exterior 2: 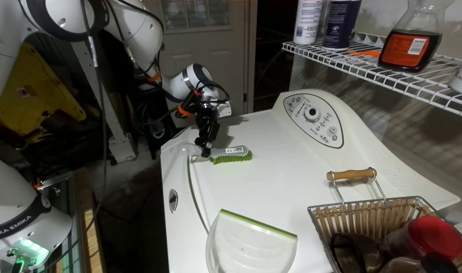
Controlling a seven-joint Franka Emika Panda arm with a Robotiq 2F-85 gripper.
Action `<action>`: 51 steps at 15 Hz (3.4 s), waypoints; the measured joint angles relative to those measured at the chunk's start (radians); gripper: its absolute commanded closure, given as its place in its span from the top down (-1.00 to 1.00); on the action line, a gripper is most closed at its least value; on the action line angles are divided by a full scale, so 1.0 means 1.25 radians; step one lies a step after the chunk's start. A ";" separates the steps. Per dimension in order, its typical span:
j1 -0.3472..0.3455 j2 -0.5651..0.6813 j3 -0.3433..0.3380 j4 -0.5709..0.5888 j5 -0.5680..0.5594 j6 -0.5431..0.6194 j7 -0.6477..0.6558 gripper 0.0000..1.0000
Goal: Use the brush to wipe the top of the machine
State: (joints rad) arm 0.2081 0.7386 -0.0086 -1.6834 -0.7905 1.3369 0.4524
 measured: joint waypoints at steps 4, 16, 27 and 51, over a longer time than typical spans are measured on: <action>-0.003 0.053 -0.022 0.018 0.000 -0.059 0.000 -0.95; -0.085 0.123 -0.070 0.032 0.000 -0.169 0.001 -0.95; -0.128 0.116 -0.074 0.044 0.005 -0.168 0.005 -0.95; -0.005 0.236 -0.058 0.340 0.004 -0.199 0.000 0.14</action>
State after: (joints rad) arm 0.2023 1.0340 -0.0805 -1.2578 -0.7860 1.0876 0.4523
